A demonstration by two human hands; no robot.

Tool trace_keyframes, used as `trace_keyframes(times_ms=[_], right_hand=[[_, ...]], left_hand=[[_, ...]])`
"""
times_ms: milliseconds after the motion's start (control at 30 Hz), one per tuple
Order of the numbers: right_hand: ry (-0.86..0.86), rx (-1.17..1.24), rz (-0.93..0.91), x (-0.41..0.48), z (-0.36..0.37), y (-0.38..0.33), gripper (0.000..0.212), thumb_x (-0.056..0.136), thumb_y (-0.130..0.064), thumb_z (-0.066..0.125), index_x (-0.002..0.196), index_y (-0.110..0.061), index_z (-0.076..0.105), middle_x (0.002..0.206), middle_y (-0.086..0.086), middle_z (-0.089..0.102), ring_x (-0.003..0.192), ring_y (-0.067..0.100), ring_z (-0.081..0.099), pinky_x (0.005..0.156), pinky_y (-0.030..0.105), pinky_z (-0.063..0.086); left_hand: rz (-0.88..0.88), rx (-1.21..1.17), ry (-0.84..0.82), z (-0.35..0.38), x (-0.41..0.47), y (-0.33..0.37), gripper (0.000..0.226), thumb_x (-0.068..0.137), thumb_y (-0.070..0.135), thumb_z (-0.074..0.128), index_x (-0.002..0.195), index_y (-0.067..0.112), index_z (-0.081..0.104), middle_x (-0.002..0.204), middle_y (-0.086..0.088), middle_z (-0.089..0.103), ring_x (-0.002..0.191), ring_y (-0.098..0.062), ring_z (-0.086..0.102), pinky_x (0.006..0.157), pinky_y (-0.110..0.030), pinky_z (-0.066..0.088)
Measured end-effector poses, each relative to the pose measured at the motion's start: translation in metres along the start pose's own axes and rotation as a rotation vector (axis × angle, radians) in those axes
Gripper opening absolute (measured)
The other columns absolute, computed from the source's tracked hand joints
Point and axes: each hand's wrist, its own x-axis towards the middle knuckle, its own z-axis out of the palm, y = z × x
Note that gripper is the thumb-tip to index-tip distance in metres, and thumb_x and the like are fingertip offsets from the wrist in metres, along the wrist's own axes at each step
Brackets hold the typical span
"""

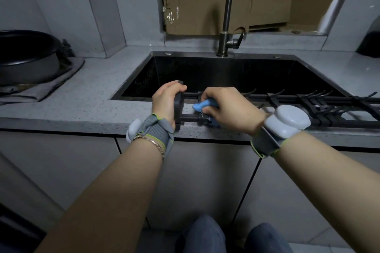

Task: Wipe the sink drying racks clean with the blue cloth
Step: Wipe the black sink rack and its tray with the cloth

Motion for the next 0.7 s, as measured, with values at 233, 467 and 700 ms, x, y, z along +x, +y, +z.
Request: trace_keyframes(times_ms=[233, 467, 700], right_hand=[[0.233, 0.15, 0.152, 0.002, 0.021, -0.004, 0.022, 0.091, -0.031, 0.056, 0.089, -0.01, 0.059, 0.085, 0.005, 0.061, 0.081, 0.02, 0.055, 0.064, 0.029, 0.036], [0.503, -0.018, -0.411, -0.03, 0.051, 0.003, 0.019, 0.085, -0.016, 0.053, 0.089, -0.001, 0.064, 0.095, 0.014, 0.063, 0.093, 0.031, 0.055, 0.084, 0.036, 0.041], [0.463, -0.143, -0.52, -0.035, 0.054, 0.033, 0.023, 0.072, 0.005, 0.052, 0.089, -0.001, 0.066, 0.1, 0.013, 0.067, 0.099, 0.027, 0.054, 0.085, 0.037, 0.043]], left_hand=[[-0.009, -0.017, -0.031, 0.0, -0.001, 0.001, 0.034, 0.061, 0.015, 0.066, 0.094, 0.007, 0.065, 0.072, -0.003, 0.058, 0.066, -0.015, 0.055, 0.061, -0.025, 0.045], [-0.012, -0.037, -0.009, 0.001, 0.003, 0.001, 0.023, 0.057, 0.014, 0.067, 0.08, 0.012, 0.066, 0.07, -0.002, 0.059, 0.064, -0.013, 0.054, 0.062, -0.025, 0.045], [-0.011, -0.028, -0.01, -0.001, 0.001, 0.001, 0.033, 0.05, 0.017, 0.067, 0.083, 0.011, 0.068, 0.075, -0.005, 0.062, 0.072, -0.019, 0.057, 0.071, -0.031, 0.047]])
